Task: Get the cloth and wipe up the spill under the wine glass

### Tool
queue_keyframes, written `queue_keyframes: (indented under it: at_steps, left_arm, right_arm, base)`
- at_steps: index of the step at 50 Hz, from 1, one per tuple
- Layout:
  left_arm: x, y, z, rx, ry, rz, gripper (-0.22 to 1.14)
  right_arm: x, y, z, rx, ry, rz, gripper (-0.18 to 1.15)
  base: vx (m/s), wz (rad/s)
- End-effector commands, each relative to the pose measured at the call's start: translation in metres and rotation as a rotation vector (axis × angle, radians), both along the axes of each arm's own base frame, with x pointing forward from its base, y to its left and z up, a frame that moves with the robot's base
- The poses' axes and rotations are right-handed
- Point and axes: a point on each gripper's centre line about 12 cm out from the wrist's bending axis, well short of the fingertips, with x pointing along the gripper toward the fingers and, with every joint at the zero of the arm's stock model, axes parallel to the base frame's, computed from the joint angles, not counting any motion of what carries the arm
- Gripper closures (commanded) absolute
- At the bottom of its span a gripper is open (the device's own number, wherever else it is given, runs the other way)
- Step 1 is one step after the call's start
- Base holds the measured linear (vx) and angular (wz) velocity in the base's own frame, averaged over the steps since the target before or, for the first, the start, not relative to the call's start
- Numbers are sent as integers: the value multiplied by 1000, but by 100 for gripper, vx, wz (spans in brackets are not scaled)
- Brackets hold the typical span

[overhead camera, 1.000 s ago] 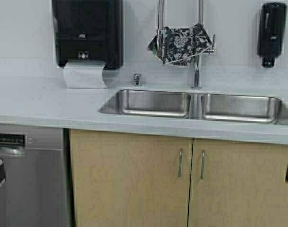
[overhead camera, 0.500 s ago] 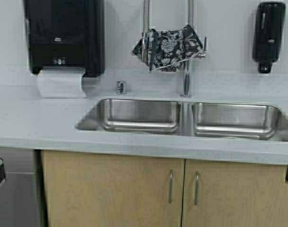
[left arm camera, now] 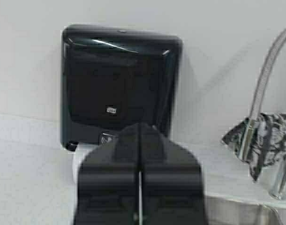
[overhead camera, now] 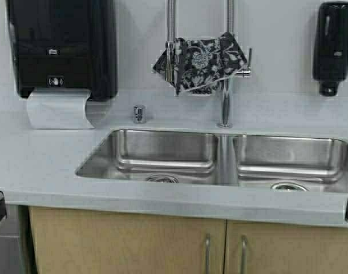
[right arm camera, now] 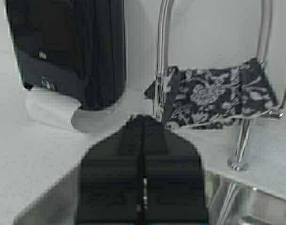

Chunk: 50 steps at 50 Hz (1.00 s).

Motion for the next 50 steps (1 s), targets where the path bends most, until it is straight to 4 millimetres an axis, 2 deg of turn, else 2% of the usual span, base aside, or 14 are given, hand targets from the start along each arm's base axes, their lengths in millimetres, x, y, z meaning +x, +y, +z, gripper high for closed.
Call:
queue_keyframes:
  at_steps: [1,14,21,33,44,50]
  left_arm:
    - [2,0,3,-1,-2,0,89]
    - [5,0,4,3,8,0,89]
    - [5,0,4,1,8,0,89]
    - [1,0,5,2,-12,0,89]
    - [0,0,4,-1,-15,0,89]
    - [0,0,4,2,-15,0,89]
  right_arm:
    - [19,8,-20,-2,21,7,91]
    - [43,24,-81,7,48,38,90]
    - [50,30,-112,11,63,52,82]
    - [53,32,-153,12,100,59,52]
    - [61,35,-179,-2,147,57,15]
    - [68,38,-190,-4,159,58,2]
  base:
    - [22,5]
    - [22,7]
    - [20,11]
    - [19,8]
    - [17,5]
    - [15,3]
